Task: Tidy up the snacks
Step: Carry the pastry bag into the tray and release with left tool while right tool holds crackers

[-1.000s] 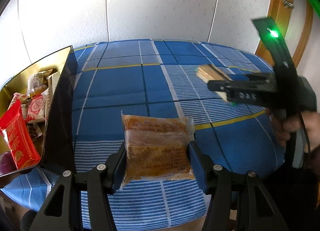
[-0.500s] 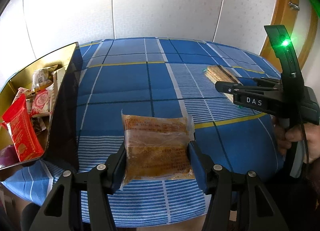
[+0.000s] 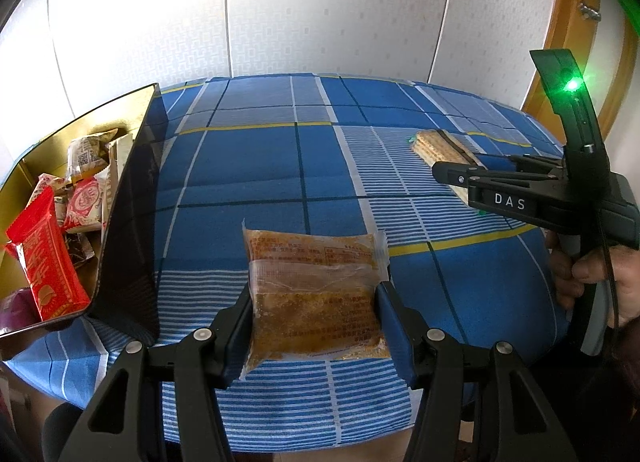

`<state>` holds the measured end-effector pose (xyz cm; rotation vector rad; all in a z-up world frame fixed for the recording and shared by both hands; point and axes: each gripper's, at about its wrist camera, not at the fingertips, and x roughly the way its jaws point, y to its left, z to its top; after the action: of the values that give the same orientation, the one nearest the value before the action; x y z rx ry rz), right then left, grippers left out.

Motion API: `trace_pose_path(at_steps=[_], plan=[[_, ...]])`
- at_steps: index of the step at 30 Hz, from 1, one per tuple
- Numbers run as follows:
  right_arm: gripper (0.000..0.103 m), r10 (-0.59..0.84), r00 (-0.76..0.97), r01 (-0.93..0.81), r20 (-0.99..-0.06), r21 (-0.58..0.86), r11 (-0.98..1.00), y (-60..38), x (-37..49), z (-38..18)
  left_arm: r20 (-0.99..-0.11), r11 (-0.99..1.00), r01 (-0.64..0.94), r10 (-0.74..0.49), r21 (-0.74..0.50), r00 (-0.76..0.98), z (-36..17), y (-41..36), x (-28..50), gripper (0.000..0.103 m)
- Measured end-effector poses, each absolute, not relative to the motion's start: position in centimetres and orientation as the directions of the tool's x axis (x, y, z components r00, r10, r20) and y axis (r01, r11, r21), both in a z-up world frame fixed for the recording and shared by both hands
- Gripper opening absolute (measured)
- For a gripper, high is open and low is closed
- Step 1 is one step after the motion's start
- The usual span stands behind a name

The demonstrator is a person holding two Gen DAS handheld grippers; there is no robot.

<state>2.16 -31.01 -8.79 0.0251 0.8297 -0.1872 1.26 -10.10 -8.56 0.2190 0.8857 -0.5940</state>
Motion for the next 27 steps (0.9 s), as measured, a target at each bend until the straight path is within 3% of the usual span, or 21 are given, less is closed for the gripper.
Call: trace_pose_path(at_steps=[27], plan=[[0.048,-0.155,0.660,0.177,-0.735,-0.048,0.983,-31.0,2.1,-8.7,-0.709,0.819,0.568,-0.448,-0.080,0.545,-3.7,-8.8,0.1,0.058]])
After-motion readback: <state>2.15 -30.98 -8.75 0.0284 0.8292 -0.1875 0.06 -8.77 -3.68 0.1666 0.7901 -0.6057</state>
